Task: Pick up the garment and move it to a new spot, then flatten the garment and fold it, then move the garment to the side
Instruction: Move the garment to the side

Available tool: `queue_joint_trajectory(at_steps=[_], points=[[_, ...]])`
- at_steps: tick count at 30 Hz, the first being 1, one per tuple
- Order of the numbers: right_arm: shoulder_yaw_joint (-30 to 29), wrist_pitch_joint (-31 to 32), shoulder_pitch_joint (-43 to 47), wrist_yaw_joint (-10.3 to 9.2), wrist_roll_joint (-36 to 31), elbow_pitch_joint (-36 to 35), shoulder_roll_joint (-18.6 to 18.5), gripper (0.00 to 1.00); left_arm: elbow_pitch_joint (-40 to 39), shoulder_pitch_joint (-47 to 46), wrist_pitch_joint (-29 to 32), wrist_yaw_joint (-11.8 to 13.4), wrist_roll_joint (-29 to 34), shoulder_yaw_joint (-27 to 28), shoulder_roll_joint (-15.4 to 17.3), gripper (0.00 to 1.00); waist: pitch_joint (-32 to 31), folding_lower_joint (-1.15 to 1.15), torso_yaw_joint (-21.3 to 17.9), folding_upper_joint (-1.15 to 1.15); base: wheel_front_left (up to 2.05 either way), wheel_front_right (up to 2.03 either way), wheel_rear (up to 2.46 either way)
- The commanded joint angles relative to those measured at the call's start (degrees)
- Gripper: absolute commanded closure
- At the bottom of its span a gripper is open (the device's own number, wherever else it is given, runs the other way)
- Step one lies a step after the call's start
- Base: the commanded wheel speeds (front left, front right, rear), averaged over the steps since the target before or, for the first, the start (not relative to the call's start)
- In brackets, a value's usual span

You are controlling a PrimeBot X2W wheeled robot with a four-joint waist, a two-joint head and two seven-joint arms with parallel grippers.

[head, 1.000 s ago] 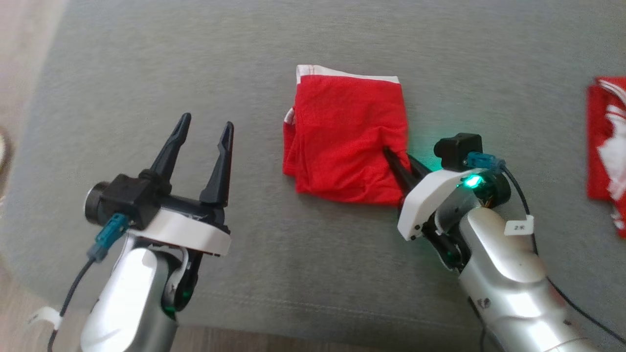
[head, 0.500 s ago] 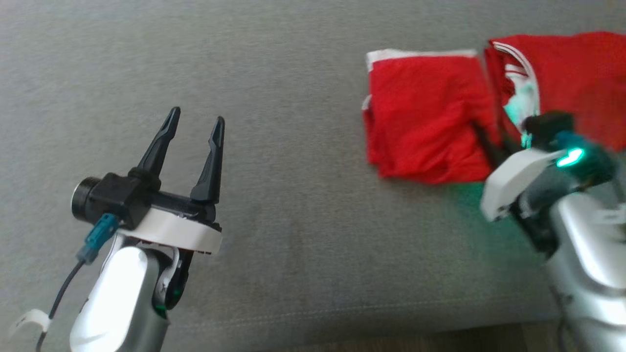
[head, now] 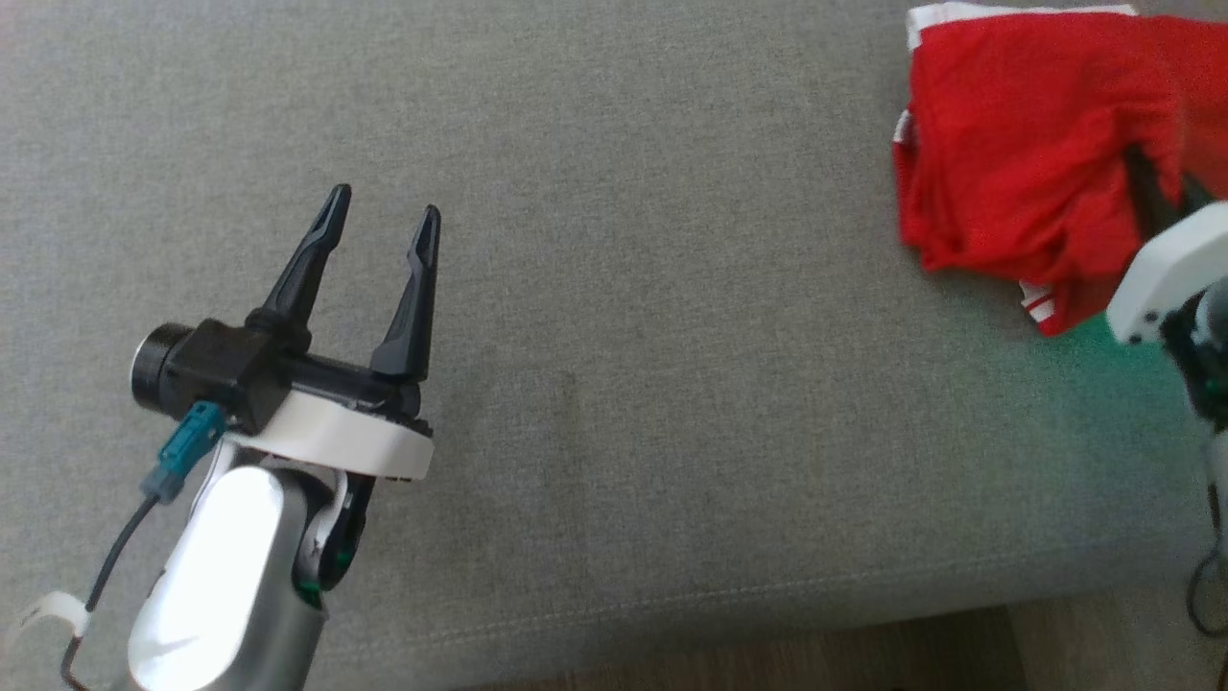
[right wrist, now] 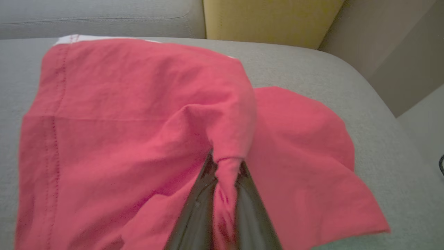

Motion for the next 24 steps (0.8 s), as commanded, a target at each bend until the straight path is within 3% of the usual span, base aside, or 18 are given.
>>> queue_joint_trajectory(at_steps=[1, 10, 19, 20, 22, 23, 24], points=[[0.0, -0.4, -1.8, -0.05, 0.3, -0.8, -0.6, 1.0, -2.1, -2.2, -0.1, 0.0, 0.0, 2.0, 1.5, 0.0, 0.3, 0.0, -0.1, 0.0, 0.0, 0.0, 0.0], [-5.8, -3.1, -9.4, -0.05, 1.6, 13.8, 0.9, 1.0, -2.1, -3.5, -0.1, -0.3, -0.5, 1.6, 1.4, 0.0, 1.7, 0.0, 0.5, 0.0, 0.0, 0.0, 0.0], [-5.9, -7.4, -13.9, -0.05, 3.9, 24.5, 1.4, 1.0, -1.8, -3.9, -0.3, -0.1, -0.9, 1.6, 1.5, 0.0, 2.1, 0.0, 0.9, 0.0, 0.0, 0.0, 0.0], [-5.7, -8.0, -14.1, -0.05, 4.1, 25.0, 1.5, 0.85, -1.8, -3.9, -0.3, 0.0, -0.9, 1.7, 1.6, 0.0, 2.1, 0.0, 0.9, 0.0, 0.0, 0.0, 0.0], [-5.5, -8.8, -14.5, -0.05, 4.8, 26.3, 1.7, 0.7, -1.7, -3.8, -0.4, 0.0, -1.0, 1.7, 1.6, 0.0, 2.0, 0.0, 0.8, 0.0, 0.0, 0.0, 0.0], [-5.4, -9.4, -14.7, -0.05, 4.9, 26.8, 1.7, 0.53, -1.7, -3.8, -0.4, 0.0, -1.0, 1.7, 1.7, 0.0, 1.9, 0.0, 0.7, 0.0, 0.0, 0.0, 0.0], [-5.3, -10.0, -14.8, -0.05, 5.1, 27.4, 1.8, 0.0, -1.6, -3.8, -0.4, 0.0, -1.1, 1.7, 1.7, 0.0, 1.8, 0.0, 0.7, 0.0, 0.0, 0.0, 0.0]])
